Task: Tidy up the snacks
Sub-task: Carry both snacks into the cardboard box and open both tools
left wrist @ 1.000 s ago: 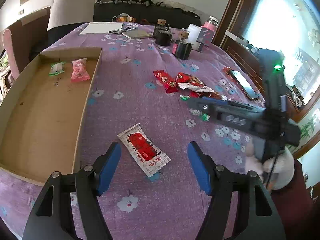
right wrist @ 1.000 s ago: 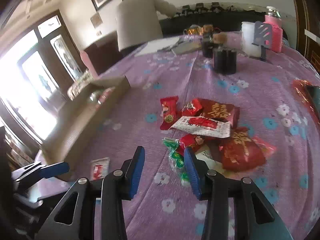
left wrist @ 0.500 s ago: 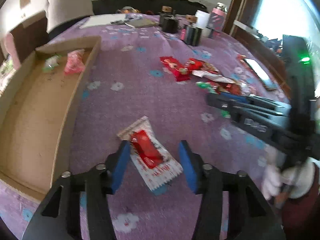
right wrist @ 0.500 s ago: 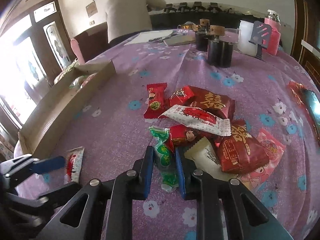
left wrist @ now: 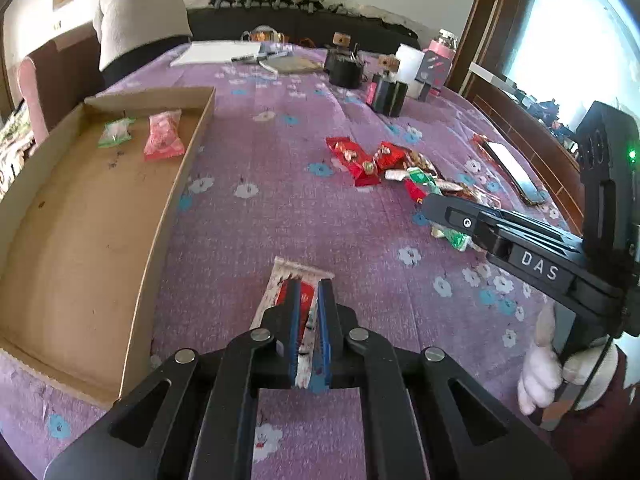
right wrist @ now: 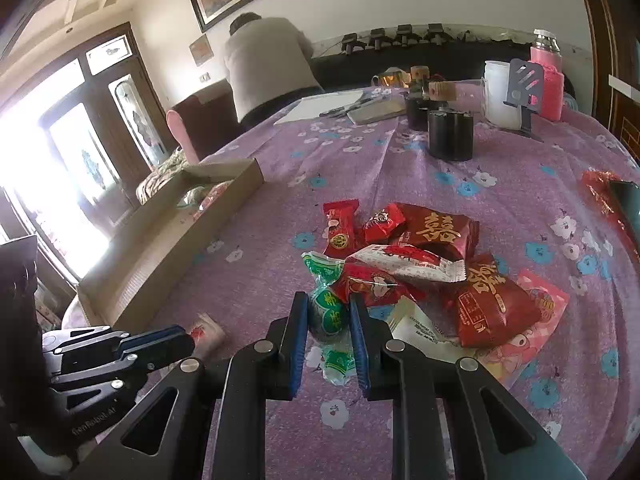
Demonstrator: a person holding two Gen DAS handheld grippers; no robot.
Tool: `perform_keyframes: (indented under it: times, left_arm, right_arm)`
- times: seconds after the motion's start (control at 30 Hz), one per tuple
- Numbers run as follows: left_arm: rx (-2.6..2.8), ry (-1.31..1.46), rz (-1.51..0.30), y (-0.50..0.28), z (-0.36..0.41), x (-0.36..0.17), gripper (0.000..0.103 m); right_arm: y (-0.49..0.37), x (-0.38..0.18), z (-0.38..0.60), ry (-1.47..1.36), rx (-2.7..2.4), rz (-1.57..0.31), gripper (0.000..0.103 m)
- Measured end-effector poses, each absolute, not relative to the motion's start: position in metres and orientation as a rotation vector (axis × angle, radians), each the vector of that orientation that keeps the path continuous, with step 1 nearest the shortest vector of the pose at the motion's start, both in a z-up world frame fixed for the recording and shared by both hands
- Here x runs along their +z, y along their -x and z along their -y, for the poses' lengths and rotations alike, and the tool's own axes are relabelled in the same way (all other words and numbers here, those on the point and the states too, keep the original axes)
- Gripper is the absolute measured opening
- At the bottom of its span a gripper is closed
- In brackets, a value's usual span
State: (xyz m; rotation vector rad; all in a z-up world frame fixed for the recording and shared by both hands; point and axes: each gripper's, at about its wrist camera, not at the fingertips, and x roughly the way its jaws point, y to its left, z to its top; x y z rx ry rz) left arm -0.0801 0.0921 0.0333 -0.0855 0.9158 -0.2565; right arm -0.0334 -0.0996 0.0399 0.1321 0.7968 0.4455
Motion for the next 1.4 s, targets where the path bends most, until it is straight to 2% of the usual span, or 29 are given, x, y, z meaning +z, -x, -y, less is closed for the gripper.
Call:
perform_keyframes:
  times: [0.1,0.13,0.17,0.2,0.23,0.43,0.53,0.7,0.9,1.17,1.4]
  left_arm:
    - [-0.252,0.092,-0.921,0.082,-0.095,0.032,0.012]
    - [-0.246,0.075,-0.924,0.083,-0.093,0.031,0.026]
    - [-0.234,0.057,-0.923,0.084,-0.091,0.030,0.049]
    - [-0.214,0.034,-0.918,0.084,-0.088,0.029,0.059]
    - [-0.209,0.012,-0.905,0.086,-0.085,0.028,0.065]
    - [-0.203,-0.115,-0.946,0.072,-0.067,0.018,0.063]
    - [-0.226,-0.138,-0.946,0.071,-0.063,0.016,0.030]
    - [-0.241,-0.092,-0.943,0.076,-0.068,0.017,0.029]
    - [-0.298,0.076,-0.904,0.087,-0.097,0.050,0.029]
    - [-0.212,0.180,-0.858,0.076,-0.192,0.095,0.029]
    - [-0.111,0.266,-0.881,0.029,-0.271,0.093,0.029]
  right_arm:
    - [0.032,0.038,0.100,-0.137,0.441,-0.805,0.021]
    - [0.032,0.038,0.100,-0.139,0.441,-0.805,0.021]
    - [0.033,0.038,0.101,-0.140,0.442,-0.805,0.021]
    - [0.032,0.038,0.101,-0.139,0.442,-0.805,0.021]
    - [0.032,0.038,0.101,-0.138,0.442,-0.805,0.021]
    - [0.034,0.038,0.101,-0.148,0.452,-0.806,0.021]
    - [0.034,0.039,0.101,-0.151,0.455,-0.802,0.021]
    - [0.036,0.039,0.101,-0.152,0.457,-0.795,0.021]
    - [0.036,0.039,0.102,-0.163,0.468,-0.795,0.021]
    - [0.037,0.050,0.097,-0.228,0.492,-0.816,0.021]
    - [0.010,0.087,0.041,-0.295,0.641,-0.862,0.020]
